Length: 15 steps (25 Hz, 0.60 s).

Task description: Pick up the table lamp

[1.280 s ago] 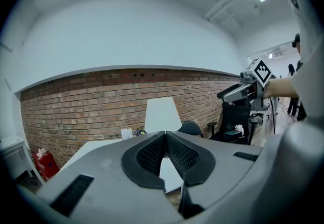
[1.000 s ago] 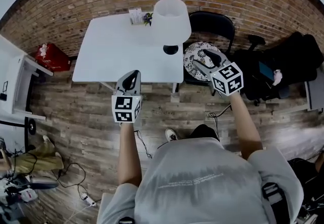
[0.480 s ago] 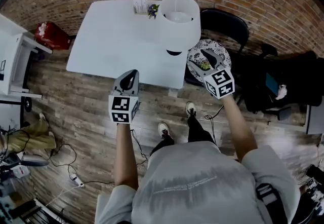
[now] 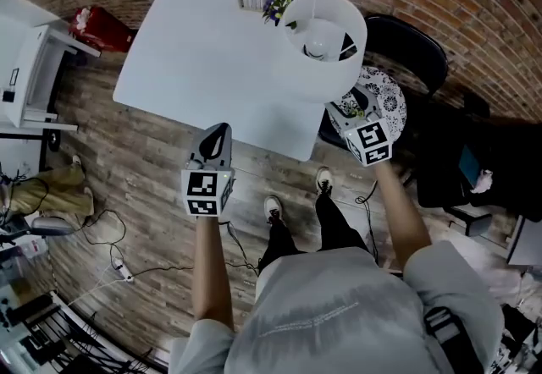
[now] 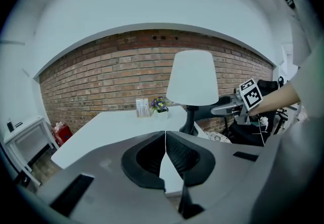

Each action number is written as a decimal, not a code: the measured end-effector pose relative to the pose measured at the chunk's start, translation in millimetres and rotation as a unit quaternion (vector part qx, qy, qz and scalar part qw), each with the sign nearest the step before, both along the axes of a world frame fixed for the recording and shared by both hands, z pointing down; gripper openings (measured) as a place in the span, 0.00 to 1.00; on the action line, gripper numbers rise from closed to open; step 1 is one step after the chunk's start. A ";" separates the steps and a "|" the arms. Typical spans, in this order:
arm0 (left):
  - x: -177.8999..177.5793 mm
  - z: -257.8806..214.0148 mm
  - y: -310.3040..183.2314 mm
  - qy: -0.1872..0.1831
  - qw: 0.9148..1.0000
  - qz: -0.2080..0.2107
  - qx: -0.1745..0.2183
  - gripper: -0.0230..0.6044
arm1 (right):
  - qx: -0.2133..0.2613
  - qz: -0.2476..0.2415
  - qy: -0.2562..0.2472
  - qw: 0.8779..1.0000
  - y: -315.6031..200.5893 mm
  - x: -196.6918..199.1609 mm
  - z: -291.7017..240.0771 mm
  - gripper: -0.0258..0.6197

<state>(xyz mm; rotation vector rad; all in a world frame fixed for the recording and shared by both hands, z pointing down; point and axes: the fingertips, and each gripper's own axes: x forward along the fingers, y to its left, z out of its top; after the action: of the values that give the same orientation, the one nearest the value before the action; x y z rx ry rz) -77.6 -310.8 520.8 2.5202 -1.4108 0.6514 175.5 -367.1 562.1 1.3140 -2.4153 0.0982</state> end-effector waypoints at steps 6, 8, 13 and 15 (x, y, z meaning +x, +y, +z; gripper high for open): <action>0.0 26.5 2.4 -0.004 0.999 -0.028 -0.032 0.06 | -0.005 -0.023 -0.017 1.000 -20.6 -7.6 24.5 0.46; 3.4 32.3 3.6 -0.006 0.999 -0.032 -0.037 0.06 | -0.004 -0.031 -0.019 0.999 -27.5 -11.2 30.3 0.46; 9.6 43.8 7.0 -0.007 0.998 -0.041 -0.046 0.06 | 0.016 -0.052 -0.018 0.998 -44.7 -23.5 39.6 0.46; 10.1 47.3 9.3 -0.008 0.998 -0.044 -0.049 0.06 | 0.017 -0.057 -0.018 0.998 -50.4 -27.2 44.3 0.46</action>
<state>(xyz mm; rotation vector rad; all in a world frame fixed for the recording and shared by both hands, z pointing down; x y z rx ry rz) -67.5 -301.5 568.0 2.3688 -1.4493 0.7086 148.3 -417.5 606.4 1.1953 -2.5267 0.0495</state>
